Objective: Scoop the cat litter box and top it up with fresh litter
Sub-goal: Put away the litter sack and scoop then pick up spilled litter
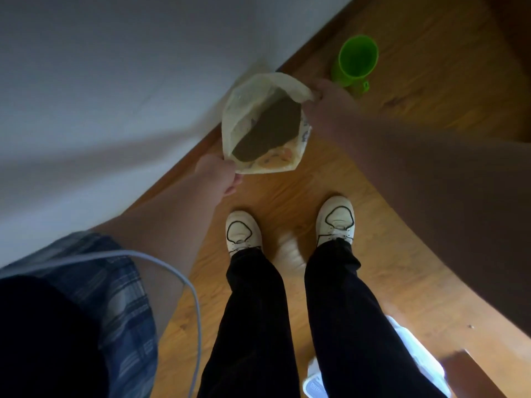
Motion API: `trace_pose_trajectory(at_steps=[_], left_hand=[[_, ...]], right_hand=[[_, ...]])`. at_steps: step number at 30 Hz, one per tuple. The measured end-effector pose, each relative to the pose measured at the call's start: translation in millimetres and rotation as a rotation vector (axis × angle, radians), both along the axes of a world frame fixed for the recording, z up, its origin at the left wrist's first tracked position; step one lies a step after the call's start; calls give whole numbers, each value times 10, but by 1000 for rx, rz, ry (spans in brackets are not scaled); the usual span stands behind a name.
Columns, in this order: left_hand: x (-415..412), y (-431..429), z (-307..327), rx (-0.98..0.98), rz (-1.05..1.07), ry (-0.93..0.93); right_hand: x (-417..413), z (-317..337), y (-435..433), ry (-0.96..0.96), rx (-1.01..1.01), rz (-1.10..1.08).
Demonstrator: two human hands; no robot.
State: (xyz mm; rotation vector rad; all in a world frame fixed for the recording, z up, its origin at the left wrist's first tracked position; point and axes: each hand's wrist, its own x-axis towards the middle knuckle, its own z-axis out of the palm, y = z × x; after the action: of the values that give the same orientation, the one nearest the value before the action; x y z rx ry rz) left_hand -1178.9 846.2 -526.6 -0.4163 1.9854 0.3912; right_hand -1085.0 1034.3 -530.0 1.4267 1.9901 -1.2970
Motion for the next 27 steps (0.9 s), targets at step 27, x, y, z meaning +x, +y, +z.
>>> trace_pose_trajectory(at_steps=[27], left_hand=[[662,152,6913,456,-838,767]], right_hand=[[1141,7299,-187,429,491,181]])
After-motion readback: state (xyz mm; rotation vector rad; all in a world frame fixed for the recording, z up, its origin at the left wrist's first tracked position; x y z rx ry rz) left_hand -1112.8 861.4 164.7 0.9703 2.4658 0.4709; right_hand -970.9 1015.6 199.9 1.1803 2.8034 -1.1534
